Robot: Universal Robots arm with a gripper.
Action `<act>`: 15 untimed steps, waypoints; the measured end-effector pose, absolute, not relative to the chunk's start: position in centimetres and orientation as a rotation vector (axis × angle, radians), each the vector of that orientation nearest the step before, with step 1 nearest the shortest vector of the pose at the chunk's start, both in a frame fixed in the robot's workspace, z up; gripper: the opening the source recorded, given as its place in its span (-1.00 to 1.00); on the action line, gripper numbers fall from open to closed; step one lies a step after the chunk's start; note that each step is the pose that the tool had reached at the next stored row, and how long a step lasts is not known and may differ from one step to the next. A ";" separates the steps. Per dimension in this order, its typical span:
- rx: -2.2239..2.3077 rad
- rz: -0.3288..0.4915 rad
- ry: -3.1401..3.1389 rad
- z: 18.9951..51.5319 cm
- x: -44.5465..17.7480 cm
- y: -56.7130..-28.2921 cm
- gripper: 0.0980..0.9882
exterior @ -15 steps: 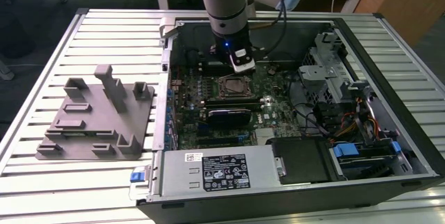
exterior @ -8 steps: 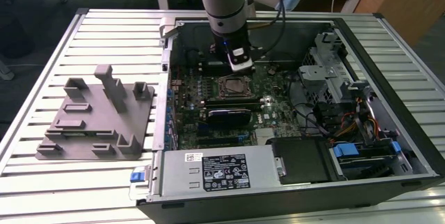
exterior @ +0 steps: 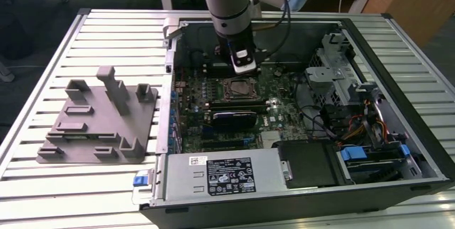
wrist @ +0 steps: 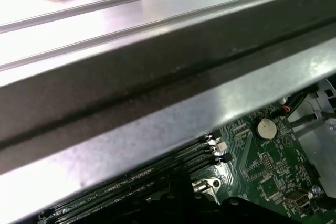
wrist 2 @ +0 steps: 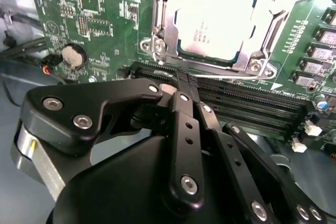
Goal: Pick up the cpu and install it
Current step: 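Install the first cpu locking lever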
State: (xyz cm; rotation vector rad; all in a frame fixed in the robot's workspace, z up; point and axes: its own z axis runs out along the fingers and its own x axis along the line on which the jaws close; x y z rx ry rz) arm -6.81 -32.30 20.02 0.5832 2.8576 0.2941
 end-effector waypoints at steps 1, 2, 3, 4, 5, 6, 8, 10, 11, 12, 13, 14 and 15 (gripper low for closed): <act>0.589 0.290 2.856 20.0 -6.8 -32.3 -0.98; 0.594 0.287 2.854 19.9 -6.8 -32.3 -0.98; 0.599 0.284 2.853 19.9 -6.8 -32.3 -0.98; 0.603 0.283 2.852 19.8 -6.9 -32.3 -0.98; 0.606 0.282 2.851 19.8 -6.9 -32.3 -0.98; 0.608 0.281 2.850 19.7 -6.9 -32.3 -0.98; 0.611 0.281 2.849 19.7 -6.9 -32.3 -0.98; 0.612 0.281 2.849 19.7 -6.9 -32.2 -0.98; 0.612 0.281 2.849 19.7 -6.9 -32.2 -0.98; 0.612 0.281 2.849 19.7 -6.9 -32.1 -0.98; 0.612 0.281 2.849 19.7 -6.9 -32.1 -0.98; 0.612 0.281 2.849 19.7 -6.9 -32.0 -0.98; 0.612 0.281 2.849 19.7 -6.9 -32.0 -0.98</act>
